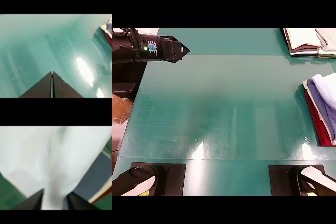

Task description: Fold the shirts.

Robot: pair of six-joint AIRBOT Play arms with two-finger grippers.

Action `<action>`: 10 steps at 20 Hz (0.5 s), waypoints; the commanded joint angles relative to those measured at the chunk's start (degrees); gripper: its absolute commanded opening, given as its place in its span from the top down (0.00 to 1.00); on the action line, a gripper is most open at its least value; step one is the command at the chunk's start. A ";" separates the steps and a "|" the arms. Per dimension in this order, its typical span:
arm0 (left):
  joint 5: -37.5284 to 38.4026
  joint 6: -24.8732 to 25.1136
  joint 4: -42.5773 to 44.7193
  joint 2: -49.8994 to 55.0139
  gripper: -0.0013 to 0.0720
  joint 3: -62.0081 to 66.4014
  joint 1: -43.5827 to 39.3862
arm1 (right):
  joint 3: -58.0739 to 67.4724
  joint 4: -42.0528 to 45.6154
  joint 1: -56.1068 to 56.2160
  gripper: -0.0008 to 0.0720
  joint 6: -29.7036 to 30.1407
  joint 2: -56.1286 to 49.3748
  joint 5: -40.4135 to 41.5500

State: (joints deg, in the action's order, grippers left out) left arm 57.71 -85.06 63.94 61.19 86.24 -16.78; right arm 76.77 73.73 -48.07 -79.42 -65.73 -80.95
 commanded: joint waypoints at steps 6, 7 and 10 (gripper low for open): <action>0.31 1.11 0.04 0.00 0.95 0.00 -0.02 | -6.08 -8.26 -0.20 0.11 -0.04 5.86 3.58; 0.31 1.11 0.04 0.00 0.95 0.00 -0.02 | -4.15 -11.02 3.17 0.11 -0.04 5.77 3.58; 0.26 1.11 0.24 0.00 0.95 0.00 -0.02 | 0.90 -16.00 17.07 0.11 -0.04 5.46 4.39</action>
State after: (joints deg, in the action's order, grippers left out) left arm 58.02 -84.12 64.01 61.19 86.24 -16.78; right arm 74.17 63.61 -40.27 -79.44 -60.42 -77.71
